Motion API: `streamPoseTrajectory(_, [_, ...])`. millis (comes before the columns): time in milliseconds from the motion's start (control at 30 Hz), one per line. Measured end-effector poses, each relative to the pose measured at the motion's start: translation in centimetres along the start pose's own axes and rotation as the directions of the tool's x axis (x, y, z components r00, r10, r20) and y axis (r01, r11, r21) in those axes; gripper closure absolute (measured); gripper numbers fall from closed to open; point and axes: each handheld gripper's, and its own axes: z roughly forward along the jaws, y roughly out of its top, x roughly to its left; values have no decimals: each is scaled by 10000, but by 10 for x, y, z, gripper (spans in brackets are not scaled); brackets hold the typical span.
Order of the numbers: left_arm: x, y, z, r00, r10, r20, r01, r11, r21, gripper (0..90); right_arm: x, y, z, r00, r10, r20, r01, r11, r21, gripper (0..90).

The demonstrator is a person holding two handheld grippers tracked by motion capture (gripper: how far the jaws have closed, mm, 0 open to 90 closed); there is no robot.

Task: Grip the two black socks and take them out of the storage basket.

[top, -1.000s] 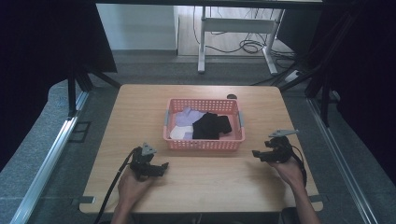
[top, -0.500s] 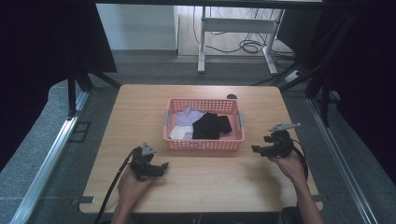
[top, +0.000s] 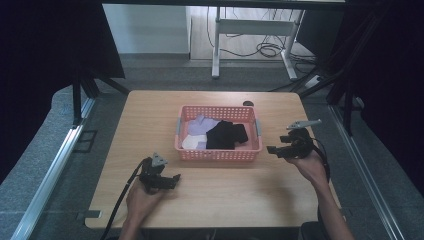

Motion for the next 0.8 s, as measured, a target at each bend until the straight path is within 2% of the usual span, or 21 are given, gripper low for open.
streamPoseTrajectory(367, [0, 0, 0, 10000, 57, 0, -57, 10000, 40, 106, 4, 38, 8, 9994, -200, -293, 207, 9996, 217, 219])
streamPoseTrajectory(500, [1, 0, 0, 10000, 74, 1, -74, 10000, 36, 105, 10, 52, 18, 9982, -582, -124, 589, 9961, 664, 192])
streamPoseTrajectory(633, [1, 0, 0, 10000, 72, 2, -72, 10000, 36, 105, 15, 66, 33, 9970, -629, -449, 663, 9948, 772, 192])
streamPoseTrajectory(800, [1, 0, 0, 10000, 71, -2, -71, 10000, 34, 105, 21, 76, 48, 9948, -888, -494, 931, 9913, 928, 215])
